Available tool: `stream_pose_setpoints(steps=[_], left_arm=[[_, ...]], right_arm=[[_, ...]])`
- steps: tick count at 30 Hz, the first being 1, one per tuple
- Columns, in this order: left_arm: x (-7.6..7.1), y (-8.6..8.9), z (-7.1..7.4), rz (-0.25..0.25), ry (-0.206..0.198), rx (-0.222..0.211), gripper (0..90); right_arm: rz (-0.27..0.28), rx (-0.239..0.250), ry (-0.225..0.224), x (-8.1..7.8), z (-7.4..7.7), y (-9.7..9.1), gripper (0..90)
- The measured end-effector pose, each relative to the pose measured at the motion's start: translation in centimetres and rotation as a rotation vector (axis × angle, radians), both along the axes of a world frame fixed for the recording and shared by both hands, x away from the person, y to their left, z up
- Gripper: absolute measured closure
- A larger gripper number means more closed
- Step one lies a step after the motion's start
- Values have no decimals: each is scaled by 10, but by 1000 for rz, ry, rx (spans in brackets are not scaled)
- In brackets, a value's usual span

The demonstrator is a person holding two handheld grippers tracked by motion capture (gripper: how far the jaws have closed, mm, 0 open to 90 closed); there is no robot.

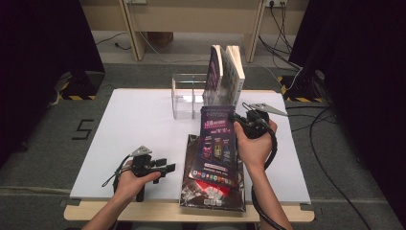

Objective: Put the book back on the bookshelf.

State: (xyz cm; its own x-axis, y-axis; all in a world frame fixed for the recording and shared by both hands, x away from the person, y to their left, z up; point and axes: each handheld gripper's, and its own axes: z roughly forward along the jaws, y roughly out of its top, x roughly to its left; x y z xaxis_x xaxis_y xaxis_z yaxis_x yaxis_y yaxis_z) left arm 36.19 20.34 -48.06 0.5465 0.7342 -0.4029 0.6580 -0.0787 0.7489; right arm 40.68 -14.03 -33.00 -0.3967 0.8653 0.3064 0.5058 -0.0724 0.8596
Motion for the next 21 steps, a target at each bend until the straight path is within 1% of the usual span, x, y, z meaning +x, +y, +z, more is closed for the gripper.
stream_pose_setpoints(steps=[4, 5, 6, 9, 12, 15, 18, 19, 21], left_arm=[[0, 1, 1, 3, -1, -5, 441], [0, 1, 1, 3, -1, -6, 441], [0, 1, 1, 6, -2, -5, 441], [0, 1, 1, 6, -2, -6, 441], [0, 1, 1, 5, -3, -7, 441], [0, 1, 1, 6, -4, -8, 441], [1, 2, 1, 4, -5, -3, 441], [1, 2, 1, 4, -4, -2, 441], [1, 2, 1, 5, -3, -1, 441]], right_arm=[[-15, 0, -34, 0, 3, 3, 845], [-20, 10, -33, -1, 5, 4, 845], [-21, -3, -50, -1, 6, 4, 844], [-30, -8, -73, -2, 10, 8, 844], [-33, -3, -86, -3, 14, 11, 845], [-39, -5, -110, -2, 16, 13, 844], [-42, -7, -115, -2, 17, 15, 844], [-43, -2, -119, -2, 18, 16, 845], [-45, -8, -135, -1, 18, 18, 845]])
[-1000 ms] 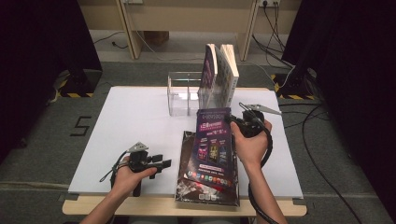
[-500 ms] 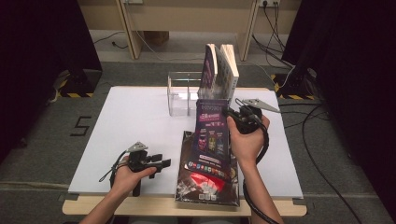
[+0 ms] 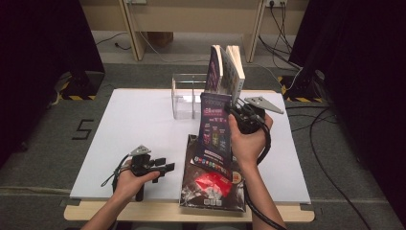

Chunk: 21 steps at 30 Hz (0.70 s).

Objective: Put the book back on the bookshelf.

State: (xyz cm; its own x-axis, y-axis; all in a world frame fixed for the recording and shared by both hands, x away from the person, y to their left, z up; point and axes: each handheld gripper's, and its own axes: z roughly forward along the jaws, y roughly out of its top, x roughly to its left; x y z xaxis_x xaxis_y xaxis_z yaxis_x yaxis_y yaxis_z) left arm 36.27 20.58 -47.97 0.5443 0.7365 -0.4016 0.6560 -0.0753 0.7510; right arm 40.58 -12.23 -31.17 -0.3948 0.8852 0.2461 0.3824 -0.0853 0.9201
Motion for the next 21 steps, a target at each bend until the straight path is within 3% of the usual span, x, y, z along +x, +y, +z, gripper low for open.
stream_pose_setpoints(steps=[21], left_arm=[[0, 1, -1, 5, 0, -7, 444]], right_arm=[[-39, 0, -92, 8, 9, 14, 845]])
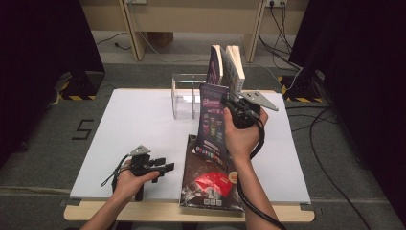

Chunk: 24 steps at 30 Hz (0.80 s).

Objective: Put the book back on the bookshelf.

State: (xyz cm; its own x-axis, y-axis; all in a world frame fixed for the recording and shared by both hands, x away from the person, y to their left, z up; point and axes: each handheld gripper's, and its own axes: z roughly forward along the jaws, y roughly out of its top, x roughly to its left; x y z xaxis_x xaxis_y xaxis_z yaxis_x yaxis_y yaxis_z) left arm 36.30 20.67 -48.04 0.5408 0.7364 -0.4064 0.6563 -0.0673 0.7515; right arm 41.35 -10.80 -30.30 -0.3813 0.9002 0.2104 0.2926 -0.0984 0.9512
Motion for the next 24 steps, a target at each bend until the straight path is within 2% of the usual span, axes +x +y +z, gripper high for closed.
stream_pose_setpoints(steps=[20, 24], left_arm=[[1, 1, -1, -1, 2, -2, 446], [1, 2, -1, -2, 3, -3, 446]], right_arm=[[-16, -4, -41, 16, 8, 16, 845], [-19, -21, -60, 22, 11, 19, 845]])
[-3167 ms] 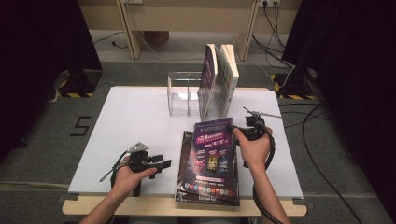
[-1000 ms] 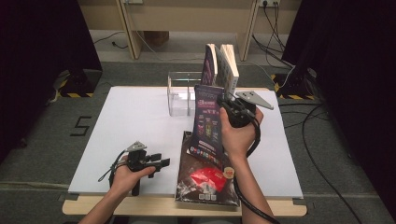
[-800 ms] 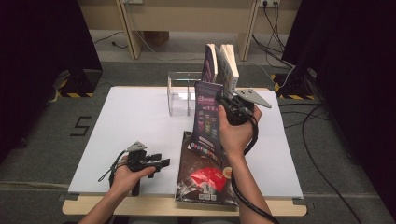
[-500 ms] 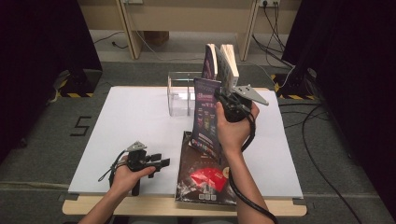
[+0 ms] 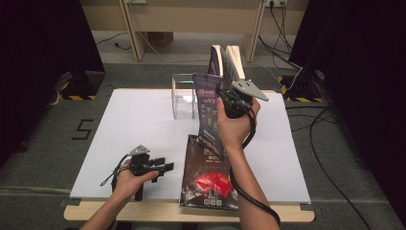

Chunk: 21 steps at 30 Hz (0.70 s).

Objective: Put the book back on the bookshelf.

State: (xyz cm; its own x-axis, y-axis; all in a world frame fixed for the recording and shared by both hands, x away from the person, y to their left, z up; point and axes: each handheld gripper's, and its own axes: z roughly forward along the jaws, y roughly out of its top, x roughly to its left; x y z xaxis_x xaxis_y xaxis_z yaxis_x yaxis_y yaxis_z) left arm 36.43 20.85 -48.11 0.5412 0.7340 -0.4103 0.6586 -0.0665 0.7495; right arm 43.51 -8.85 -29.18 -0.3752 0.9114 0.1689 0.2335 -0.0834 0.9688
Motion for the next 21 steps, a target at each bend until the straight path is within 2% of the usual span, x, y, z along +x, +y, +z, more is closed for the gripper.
stream_pose_setpoints(steps=[8, 21], left_arm=[[1, 2, -1, 7, 0, -1, 446], [1, 3, -1, 8, 4, -2, 446]], right_arm=[[-12, 14, -1, 10, 1, 4, 845], [-41, 9, -18, 23, 6, 12, 845]])
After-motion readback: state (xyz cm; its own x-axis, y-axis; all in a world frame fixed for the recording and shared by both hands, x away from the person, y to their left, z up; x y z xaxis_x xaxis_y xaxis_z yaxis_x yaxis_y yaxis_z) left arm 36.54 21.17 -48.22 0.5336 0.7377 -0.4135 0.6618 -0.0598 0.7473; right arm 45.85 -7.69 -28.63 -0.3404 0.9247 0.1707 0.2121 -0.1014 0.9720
